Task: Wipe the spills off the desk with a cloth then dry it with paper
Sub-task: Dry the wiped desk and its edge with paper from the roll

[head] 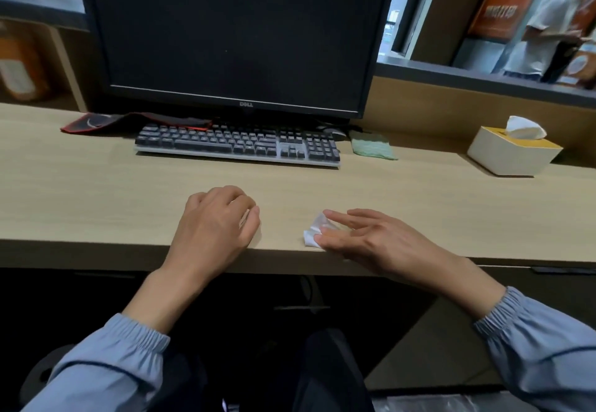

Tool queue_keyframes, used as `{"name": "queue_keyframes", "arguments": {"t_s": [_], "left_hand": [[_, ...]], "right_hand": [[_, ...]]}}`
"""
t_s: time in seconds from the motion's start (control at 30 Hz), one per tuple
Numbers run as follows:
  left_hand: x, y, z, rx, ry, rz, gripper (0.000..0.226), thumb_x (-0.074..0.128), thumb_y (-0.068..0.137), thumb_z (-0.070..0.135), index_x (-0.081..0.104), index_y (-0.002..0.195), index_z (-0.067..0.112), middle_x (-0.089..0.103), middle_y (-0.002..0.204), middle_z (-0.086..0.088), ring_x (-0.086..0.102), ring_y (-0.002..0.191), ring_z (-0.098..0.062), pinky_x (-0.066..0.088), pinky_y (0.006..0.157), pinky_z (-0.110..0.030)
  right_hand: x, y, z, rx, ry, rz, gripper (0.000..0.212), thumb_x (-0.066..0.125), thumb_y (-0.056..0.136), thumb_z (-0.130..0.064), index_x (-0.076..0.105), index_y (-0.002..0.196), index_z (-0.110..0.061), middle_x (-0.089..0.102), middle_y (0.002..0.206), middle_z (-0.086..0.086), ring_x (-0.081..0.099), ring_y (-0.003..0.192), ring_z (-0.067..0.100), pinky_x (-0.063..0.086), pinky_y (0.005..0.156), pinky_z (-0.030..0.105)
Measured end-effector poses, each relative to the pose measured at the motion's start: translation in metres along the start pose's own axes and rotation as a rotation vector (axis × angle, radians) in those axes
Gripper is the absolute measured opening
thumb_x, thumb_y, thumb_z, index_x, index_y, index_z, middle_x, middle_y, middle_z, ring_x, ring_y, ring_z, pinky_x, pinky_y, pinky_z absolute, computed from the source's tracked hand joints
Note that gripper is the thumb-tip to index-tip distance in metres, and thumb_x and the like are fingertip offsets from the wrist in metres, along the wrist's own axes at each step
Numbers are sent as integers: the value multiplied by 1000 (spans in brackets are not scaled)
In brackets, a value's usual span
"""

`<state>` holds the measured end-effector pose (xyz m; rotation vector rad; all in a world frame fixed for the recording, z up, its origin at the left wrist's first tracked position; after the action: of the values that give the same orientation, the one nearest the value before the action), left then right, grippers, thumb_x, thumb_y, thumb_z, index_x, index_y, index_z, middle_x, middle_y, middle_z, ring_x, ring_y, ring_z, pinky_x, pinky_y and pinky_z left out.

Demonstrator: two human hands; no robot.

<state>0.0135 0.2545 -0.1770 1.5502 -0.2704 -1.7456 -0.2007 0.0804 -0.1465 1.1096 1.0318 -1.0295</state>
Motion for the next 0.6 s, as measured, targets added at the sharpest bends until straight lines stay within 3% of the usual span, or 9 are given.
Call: {"name": "queue_keyframes", "arguments": {"t_s": [0.23,0.4,0.6], "left_hand": [[-16,-13,-34,-78,58,57,32,46,101,33,73,97,17,69,103,2,64,99,-22,43,92,-44],[-29,-28,-55,-89,104,138,25,53,100,28,75,97,16,70,101,0,66,98,-25,43,91,-47],[-51,-49,-100,-125,125,273,19,62,99,23,75,110,17,72,109,1,66,108,-22,42,98,-45]], "right_hand": [[13,20,-20,-2,17,91,58,68,96,-12,50,150,-24,59,143,3,31,151,20,43,111,44],[25,56,-45,-45,8,96,49,39,105,-23,45,153,-23,52,150,1,26,153,20,31,117,37],[32,125,-94,-86,10,168,46,36,102,-19,58,142,-15,61,141,8,43,144,29,45,109,44]]}}
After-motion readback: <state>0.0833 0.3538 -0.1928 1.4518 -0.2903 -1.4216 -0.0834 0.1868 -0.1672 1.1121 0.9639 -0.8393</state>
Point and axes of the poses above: each hand's wrist, its own y-axis towards the middle knuckle, its own x-axis out of the palm, z = x × y, the point moved 4 cm from there along y, towards the middle knuckle
